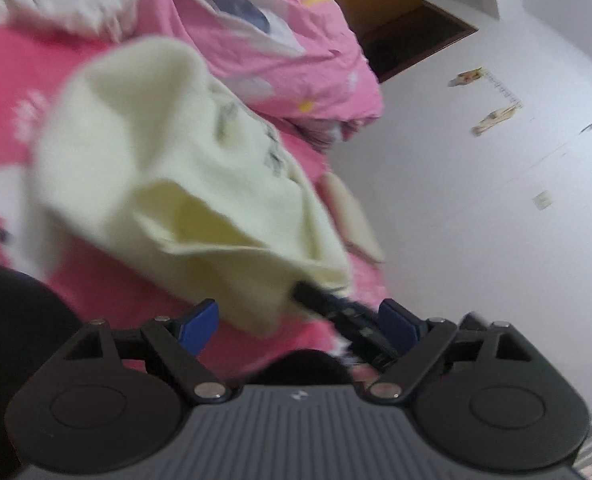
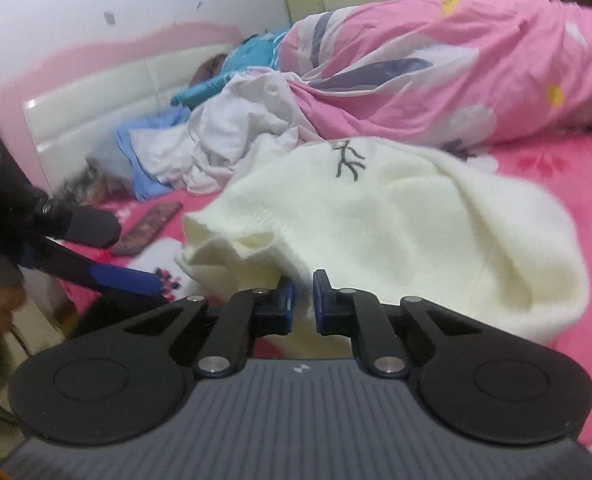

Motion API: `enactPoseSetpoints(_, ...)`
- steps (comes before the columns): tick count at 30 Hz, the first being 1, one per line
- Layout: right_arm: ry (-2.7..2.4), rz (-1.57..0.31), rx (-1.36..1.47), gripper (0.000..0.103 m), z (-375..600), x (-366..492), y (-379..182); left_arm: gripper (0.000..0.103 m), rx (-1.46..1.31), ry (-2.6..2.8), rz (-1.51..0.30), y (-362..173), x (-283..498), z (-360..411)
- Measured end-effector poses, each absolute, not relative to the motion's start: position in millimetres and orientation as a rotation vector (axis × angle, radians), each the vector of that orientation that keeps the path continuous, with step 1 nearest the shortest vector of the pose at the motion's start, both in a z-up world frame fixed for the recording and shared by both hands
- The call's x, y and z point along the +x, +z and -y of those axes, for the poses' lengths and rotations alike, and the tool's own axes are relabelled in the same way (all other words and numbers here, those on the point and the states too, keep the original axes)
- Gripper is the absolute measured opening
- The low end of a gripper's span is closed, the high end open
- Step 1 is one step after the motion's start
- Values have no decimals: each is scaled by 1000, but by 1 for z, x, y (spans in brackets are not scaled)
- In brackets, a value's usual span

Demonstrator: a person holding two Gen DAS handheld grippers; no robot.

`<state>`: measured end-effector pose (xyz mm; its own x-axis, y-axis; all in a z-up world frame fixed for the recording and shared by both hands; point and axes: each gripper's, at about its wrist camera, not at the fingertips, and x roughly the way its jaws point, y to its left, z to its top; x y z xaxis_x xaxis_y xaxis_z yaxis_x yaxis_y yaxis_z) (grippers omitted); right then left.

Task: Fold clothes
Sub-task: 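Lift the sweater high with both grippers and shake it open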

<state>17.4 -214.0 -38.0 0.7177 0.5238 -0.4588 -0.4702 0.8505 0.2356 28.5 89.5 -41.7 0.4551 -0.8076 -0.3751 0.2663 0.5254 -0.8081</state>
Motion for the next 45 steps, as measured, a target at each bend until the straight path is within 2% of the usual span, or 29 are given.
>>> enactPoseSetpoints(12, 682, -513, 218, 7, 214, -7, -44, 90, -780, -730, -848, -52, 43, -57)
enactPoseSetpoints(15, 716, -492, 196, 7, 206, -16, -43, 83, -751, -699, -857, -58, 42, -54)
enactPoseSetpoints(17, 749, -472, 184, 7, 202, -23, -42, 57, -735, -673, -878, -64, 43, -52)
enactPoseSetpoints(18, 747, -464, 166, 7, 201, -26, -43, 52, -726, -664, -894, -67, 45, -51)
enactPoseSetpoints(20, 760, -469, 145, 7, 201, -30, -46, 27, -707, -644, -927, -72, 48, -49)
enactPoseSetpoints(22, 784, -489, 142, 9, 207, -34, -45, 11, -689, -633, -949, -77, 52, -46)
enactPoseSetpoints(25, 799, -503, 137, 16, 221, -37, -33, 9, -637, -623, -948, -79, 53, -39)
enactPoseSetpoints(28, 784, -503, 120, 30, 240, -31, -9, 8, -549, -612, -911, -74, 47, -31)
enactPoseSetpoints(30, 775, -507, 143, 46, 252, -18, 11, 8, -490, -604, -886, -71, 42, -25)
enactPoseSetpoints(31, 779, -516, 163, 50, 252, -4, 23, 7, -461, -600, -874, -69, 40, -22)
enactPoseSetpoints(32, 777, -547, 132, 56, 238, 11, 23, 7, -434, -597, -862, -68, 37, -20)
enactPoseSetpoints(34, 772, -609, 71, 59, 210, 42, 21, 7, -407, -596, -840, -67, 29, -21)
enactPoseSetpoints(37, 762, -701, -22, 70, 167, 88, 18, 7, -375, -598, -807, -65, 22, -21)
enactPoseSetpoints(39, 755, -761, -84, 81, 139, 119, 16, 7, -354, -600, -785, -64, 18, -22)
enactPoseSetpoints(45, 726, -941, -273, 82, 54, 211, 11, 6, -341, -587, -753, -64, 9, -27)
